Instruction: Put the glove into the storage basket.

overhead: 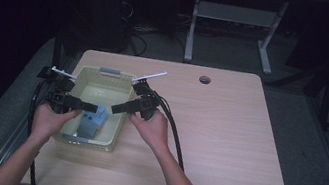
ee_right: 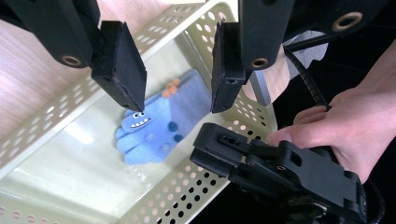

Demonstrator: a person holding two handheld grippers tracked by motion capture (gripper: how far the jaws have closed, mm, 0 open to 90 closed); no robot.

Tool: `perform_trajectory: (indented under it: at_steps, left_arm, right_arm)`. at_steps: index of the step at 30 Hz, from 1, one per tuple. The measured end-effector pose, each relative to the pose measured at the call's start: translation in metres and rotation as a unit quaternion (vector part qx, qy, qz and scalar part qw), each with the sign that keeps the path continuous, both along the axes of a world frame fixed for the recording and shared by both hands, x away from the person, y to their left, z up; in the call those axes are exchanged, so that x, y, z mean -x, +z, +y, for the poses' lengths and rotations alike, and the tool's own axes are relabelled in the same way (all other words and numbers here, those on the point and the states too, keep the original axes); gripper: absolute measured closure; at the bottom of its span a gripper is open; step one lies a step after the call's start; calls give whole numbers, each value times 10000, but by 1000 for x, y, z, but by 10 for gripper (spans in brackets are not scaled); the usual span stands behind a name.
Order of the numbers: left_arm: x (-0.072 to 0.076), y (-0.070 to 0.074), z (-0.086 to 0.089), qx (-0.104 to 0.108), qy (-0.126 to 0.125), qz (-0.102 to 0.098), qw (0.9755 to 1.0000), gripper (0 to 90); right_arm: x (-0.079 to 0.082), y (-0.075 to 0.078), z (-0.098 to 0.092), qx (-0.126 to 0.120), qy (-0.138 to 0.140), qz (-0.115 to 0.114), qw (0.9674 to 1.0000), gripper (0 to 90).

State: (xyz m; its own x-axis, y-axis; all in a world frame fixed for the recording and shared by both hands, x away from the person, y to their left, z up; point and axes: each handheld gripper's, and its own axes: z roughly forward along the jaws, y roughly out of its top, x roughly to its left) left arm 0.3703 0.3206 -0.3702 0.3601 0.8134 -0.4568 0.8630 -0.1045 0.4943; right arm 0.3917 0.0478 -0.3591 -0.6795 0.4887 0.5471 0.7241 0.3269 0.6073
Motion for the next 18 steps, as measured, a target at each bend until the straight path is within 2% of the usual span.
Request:
perform_trajectory:
  at_steps: [5,14,18]
  left_arm:
    - [1,3,-2,20,-5,-80,10000,539]
    - [1,7,-12,230,-86,-140,9996,503]
    - [1,9,-18,220,-151,-174,9995,501]
  right_arm:
    - [0,2,-6,-35,-11,28,10000,527]
    - [-1,6,-21,-145,-50,-43,9999,512]
    - [-1,6,-26,-159,-56,-40,9998,505]
